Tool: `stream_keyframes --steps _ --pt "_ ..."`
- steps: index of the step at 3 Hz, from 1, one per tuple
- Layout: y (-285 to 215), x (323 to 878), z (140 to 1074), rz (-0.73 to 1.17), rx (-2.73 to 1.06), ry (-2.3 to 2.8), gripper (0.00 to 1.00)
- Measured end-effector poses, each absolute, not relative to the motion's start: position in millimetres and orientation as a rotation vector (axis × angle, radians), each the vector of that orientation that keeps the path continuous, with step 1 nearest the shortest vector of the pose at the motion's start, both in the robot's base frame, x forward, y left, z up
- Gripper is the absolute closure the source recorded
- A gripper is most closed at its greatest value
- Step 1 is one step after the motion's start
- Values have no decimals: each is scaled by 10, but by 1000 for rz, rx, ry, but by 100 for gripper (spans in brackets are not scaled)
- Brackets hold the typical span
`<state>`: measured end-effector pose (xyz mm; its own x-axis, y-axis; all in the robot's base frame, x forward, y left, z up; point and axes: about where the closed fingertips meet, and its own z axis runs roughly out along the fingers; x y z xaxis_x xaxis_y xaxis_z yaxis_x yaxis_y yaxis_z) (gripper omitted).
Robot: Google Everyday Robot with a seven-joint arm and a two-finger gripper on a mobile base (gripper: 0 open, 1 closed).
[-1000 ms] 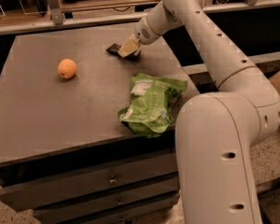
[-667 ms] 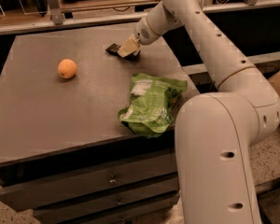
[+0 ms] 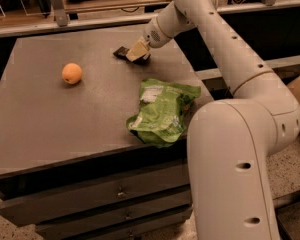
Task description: Move rxbar chocolate near orange
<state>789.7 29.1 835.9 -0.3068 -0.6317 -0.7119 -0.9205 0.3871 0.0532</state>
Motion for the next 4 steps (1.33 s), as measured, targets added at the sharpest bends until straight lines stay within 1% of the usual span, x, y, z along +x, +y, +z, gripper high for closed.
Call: stream_keyframes --steps 1,3,4 --pt "286 7934 8697 665 -1272 1953 100" --pt "107 7943 9267 694 -1170 1825 100" --pt "225 7863 9347 735 -1198 1771 100"
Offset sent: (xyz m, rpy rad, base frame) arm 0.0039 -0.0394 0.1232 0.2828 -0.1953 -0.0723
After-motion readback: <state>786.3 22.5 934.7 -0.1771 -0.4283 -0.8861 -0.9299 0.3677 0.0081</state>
